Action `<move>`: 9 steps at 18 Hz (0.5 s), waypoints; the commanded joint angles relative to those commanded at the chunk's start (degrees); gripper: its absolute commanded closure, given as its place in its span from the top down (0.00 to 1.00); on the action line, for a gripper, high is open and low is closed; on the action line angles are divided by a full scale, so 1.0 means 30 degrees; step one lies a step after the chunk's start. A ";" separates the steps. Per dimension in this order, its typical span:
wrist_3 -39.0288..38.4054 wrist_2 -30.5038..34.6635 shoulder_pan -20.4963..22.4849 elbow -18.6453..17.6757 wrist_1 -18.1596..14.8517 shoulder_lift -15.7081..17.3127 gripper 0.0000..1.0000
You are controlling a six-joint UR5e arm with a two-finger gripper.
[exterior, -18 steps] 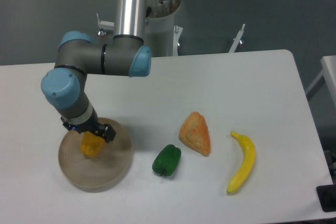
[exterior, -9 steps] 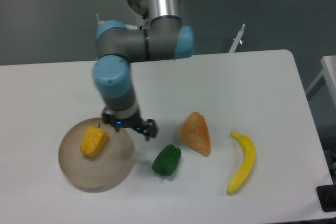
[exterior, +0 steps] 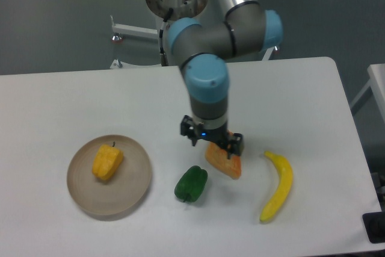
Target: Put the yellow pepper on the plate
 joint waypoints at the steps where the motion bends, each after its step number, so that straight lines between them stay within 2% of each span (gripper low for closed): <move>1: 0.0291 0.0499 0.0262 -0.0028 -0.0029 0.0029 0.99; 3: 0.1023 0.0709 0.0645 -0.0174 -0.0146 0.0146 0.99; 9: 0.1056 0.0680 0.0938 -0.0058 -0.0088 0.0235 0.99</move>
